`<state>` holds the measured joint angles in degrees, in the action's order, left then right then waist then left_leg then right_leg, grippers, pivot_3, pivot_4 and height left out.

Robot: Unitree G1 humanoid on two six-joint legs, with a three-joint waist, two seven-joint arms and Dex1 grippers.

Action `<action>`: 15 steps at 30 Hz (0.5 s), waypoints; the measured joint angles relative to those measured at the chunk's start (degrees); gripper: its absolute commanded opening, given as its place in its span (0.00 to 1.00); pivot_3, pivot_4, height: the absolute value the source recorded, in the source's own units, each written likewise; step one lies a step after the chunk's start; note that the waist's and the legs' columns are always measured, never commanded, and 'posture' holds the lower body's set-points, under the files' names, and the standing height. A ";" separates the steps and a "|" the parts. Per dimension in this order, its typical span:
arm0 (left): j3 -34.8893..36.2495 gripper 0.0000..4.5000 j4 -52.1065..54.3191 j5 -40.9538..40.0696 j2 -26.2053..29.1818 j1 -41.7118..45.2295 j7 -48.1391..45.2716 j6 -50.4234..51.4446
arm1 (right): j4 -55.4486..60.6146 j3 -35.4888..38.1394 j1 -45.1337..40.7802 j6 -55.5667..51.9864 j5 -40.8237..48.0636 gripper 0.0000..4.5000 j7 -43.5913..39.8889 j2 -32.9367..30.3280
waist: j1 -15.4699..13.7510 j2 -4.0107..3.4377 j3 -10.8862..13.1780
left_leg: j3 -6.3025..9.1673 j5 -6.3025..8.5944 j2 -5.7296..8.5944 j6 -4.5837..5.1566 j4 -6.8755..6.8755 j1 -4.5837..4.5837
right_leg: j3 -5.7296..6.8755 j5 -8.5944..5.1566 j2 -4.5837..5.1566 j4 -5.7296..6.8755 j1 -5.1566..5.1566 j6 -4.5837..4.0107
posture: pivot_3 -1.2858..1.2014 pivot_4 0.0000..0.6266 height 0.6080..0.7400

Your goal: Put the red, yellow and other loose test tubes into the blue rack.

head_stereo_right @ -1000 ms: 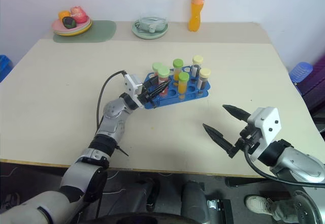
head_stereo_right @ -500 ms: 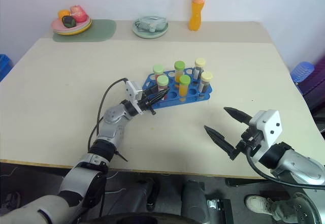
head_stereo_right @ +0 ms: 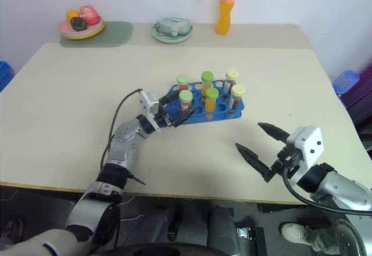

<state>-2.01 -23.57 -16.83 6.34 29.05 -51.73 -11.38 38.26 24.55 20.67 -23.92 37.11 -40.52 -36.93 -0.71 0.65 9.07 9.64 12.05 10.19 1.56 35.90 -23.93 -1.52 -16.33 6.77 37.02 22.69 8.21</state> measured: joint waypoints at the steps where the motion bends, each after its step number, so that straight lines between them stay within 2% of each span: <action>1: 0.13 0.93 2.28 -0.20 1.46 -0.93 -0.16 1.10 | -0.44 -0.23 0.00 0.46 -0.37 1.00 -0.14 0.26 | 0.03 0.00 0.00 | 0.00 0.00 0.00 0.00 0.00 0.00 | 0.00 0.00 0.00 0.00 0.00 0.00 | 0.52 0.24 1.00; 7: 3.62 0.93 12.67 -5.84 9.99 -8.11 -3.72 5.96 | -3.23 -1.50 -0.11 2.83 -2.50 1.00 -0.88 1.18 | -0.04 -0.04 0.00 | 0.00 0.01 0.00 -0.02 -0.02 0.01 | -0.01 0.00 0.01 -0.03 0.20 -0.01 | 0.52 0.24 1.00; 12: 7.10 0.93 18.84 -6.91 21.38 -17.93 -6.75 8.93 | -5.35 -0.70 3.13 5.72 -3.30 1.00 -2.86 1.85 | -0.11 -0.11 0.03 | 0.00 0.09 0.00 -0.15 -0.10 0.01 | -0.08 -0.02 0.01 -0.02 0.28 -0.05 | 0.52 0.24 1.00; 15: 9.69 0.93 22.23 -7.40 25.79 -23.44 -6.63 11.86 | -6.04 0.89 4.91 7.29 -3.27 1.00 -4.43 2.07 | -0.18 -0.16 0.06 | -0.01 0.11 0.00 -0.17 -0.09 0.01 | -0.11 -0.09 0.02 -0.03 0.26 -0.18 | 0.52 0.24 1.00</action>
<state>7.69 -1.34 -24.22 32.13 5.61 -58.36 0.48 32.22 25.45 25.57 -16.62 33.84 -44.95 -34.86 -0.89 0.50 9.13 9.64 12.16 10.19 1.38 35.81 -23.91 -1.63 -16.42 6.78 36.99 22.95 8.04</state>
